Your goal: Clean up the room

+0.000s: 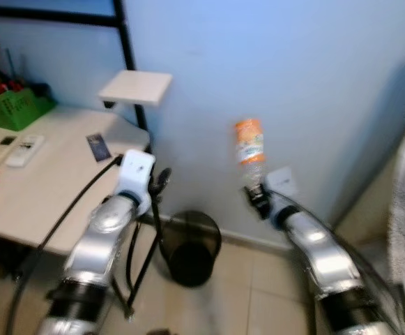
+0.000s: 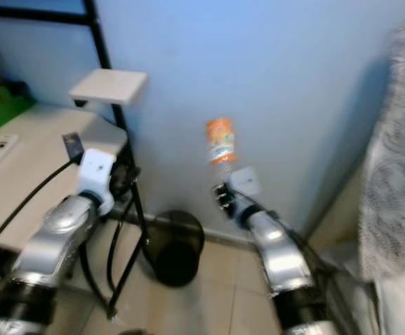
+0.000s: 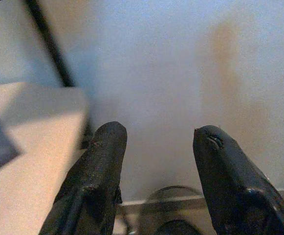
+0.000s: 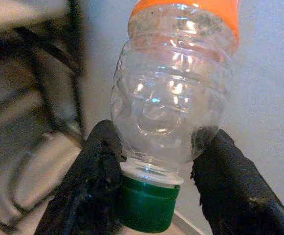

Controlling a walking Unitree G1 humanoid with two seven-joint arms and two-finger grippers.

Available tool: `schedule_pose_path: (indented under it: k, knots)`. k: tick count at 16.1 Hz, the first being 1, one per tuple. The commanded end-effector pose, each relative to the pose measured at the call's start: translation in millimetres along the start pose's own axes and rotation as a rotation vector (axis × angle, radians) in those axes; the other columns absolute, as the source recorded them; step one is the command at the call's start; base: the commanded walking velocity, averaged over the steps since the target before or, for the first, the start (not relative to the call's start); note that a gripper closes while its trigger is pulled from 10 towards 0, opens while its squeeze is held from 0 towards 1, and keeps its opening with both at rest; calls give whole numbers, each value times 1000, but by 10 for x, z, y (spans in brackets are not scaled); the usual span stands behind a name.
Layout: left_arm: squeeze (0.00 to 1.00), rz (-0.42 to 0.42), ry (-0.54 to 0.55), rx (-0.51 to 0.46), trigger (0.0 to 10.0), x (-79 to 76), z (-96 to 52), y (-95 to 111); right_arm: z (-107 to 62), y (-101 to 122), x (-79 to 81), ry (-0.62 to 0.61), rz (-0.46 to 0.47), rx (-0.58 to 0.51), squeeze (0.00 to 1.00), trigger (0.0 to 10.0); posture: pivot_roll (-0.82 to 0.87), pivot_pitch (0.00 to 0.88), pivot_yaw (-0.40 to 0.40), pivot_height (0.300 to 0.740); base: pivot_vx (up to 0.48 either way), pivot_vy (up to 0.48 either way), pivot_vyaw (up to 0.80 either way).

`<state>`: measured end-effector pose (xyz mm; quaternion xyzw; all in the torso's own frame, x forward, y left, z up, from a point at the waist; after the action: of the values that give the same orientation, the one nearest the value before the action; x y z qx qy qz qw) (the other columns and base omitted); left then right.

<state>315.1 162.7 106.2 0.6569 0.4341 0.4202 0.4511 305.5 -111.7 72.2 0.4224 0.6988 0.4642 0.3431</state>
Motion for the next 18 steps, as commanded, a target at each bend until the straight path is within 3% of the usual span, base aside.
schedule_pose_path:
  k: [1, 3, 7, 10, 15, 18]
  knots:
    - [0, 2, -12, -24, 10000, -37, 16, 80, -30, 9, -113, -33, -20, -1, 0, 10000, 8, 0, 29, 740, 420, 0, 0]
    - [0, 2, -14, -24, 10000, -40, 11, 78, -32, 11, -106, -25, -28, -2, 0, 10000, 8, 0, 31, 740, 420, 0, 0]
    - [0, 8, -28, -23, 10000, -56, -29, 77, -58, 28, -94, -15, -58, -9, 0, 10000, 9, 0, 36, 740, 419, 0, 722]
    - [0, 42, -63, -5, 10000, -40, -38, 46, -14, -36, -199, 13, -105, 44, 0, 10000, 2, 0, 56, 740, 359, 0, 0]
    - [0, 237, -377, 55, 10000, -180, -118, -48, 1, -406, -241, 207, -283, 332, 0, 10000, -9, 0, 62, 740, 0, 0, 0]
    - [0, 282, -462, 62, 10000, -181, -163, -59, 36, -521, -221, 266, -345, 422, 0, 10000, -6, 0, 55, 740, 0, 0, 0]
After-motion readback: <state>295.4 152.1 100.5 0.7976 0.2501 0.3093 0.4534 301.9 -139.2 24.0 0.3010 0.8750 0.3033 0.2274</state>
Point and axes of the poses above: a point about 5 cm out from each wrist's last joint towards the gripper, its own z axis pointing out of the wrist towards the gripper, its own y axis along the axis of the wrist's last joint, x = y × z, the point moved 1 cm from there along z, pointing out of the wrist towards the gripper
